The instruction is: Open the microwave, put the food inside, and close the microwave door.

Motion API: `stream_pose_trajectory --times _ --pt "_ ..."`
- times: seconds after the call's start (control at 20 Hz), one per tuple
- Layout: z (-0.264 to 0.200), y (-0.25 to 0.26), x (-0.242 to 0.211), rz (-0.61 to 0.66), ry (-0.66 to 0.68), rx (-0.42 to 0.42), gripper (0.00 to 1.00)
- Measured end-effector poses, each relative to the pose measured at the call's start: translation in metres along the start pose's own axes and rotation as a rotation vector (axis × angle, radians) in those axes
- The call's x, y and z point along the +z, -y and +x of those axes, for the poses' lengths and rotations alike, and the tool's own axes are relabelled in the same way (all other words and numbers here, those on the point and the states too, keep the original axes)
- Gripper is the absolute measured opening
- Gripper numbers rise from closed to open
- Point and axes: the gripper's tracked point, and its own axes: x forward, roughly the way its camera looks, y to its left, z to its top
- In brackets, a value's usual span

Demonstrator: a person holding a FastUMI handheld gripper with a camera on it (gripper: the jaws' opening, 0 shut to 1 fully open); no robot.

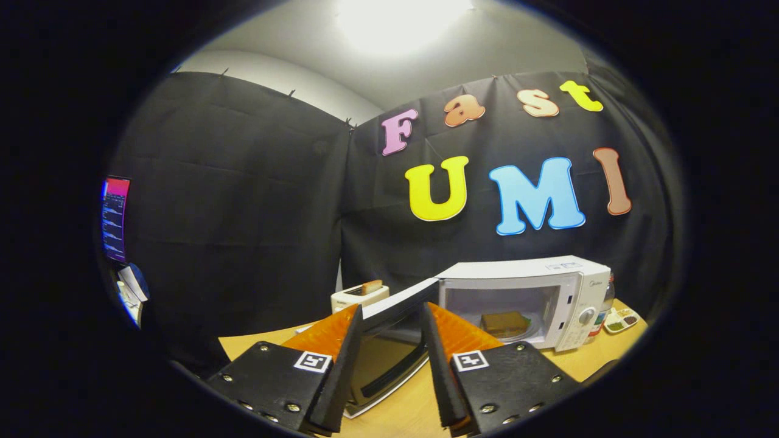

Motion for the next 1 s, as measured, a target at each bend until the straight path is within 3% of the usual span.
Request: stream_pose_trajectory --times 0.1,0.2,0.35,0.55,0.6,0.65,1.0 --pt "-0.008 -0.030 -0.017 0.039 -0.052 0.066 0.57" --pt "-0.007 -0.050 -0.027 0.014 -0.060 0.077 0.20" --pt "0.005 -0.093 -0.045 -0.006 -0.083 0.152 0.21" --pt "0.019 -0.124 -0.065 -0.037 -0.108 0.153 0.21" --pt "0.020 -0.131 -0.066 -0.036 -0.118 0.169 0.02" --pt "0.030 -0.140 -0.076 -0.037 -0.125 0.179 0.02" --pt "0.064 -0.115 -0.100 -0.075 -0.166 0.075 0.02"
